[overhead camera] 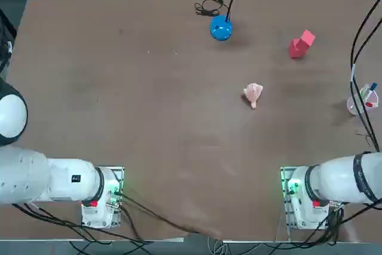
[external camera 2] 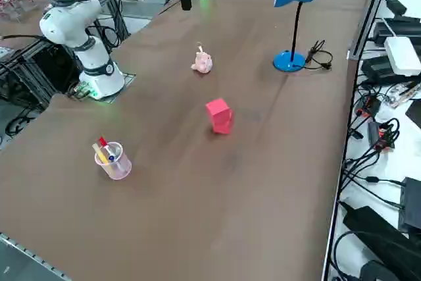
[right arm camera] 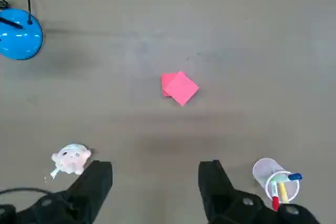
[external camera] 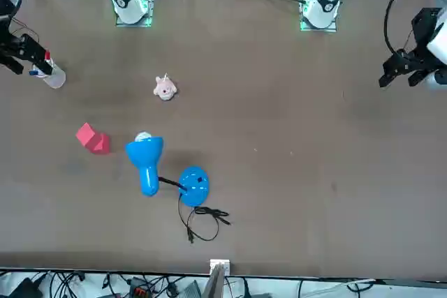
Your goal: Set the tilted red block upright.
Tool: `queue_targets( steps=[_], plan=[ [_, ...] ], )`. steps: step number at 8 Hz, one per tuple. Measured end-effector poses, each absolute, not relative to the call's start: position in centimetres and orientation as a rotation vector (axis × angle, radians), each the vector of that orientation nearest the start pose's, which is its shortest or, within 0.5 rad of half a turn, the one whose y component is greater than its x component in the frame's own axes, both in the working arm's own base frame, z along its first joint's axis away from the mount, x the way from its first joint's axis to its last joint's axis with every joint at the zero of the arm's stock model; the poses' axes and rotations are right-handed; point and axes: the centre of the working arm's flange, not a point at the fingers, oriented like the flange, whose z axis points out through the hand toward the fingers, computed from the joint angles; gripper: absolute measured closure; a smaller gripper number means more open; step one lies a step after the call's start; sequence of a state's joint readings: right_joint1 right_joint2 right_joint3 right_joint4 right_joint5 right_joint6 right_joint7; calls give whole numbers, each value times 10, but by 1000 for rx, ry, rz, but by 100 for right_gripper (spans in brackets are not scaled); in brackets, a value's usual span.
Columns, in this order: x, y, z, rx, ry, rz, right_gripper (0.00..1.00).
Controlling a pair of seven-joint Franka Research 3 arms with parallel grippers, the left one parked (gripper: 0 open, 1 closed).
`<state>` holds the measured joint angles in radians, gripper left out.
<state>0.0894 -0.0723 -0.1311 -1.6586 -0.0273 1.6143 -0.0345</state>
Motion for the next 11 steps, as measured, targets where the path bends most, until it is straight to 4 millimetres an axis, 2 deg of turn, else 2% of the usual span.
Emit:
queue_targets(
  steps=[4, 6, 7, 9, 11],
  plan=[
    [536, -27, 624, -3160, 7, -36, 0],
    [540, -27, 615, -3162, 7, -4, 0],
    [546, -26, 602, -3164, 6, 38, 0],
    [568, -21, 559, -3168, -21, 131, 0],
    [587, -8, 529, -3158, -265, 146, 0]
  ],
)
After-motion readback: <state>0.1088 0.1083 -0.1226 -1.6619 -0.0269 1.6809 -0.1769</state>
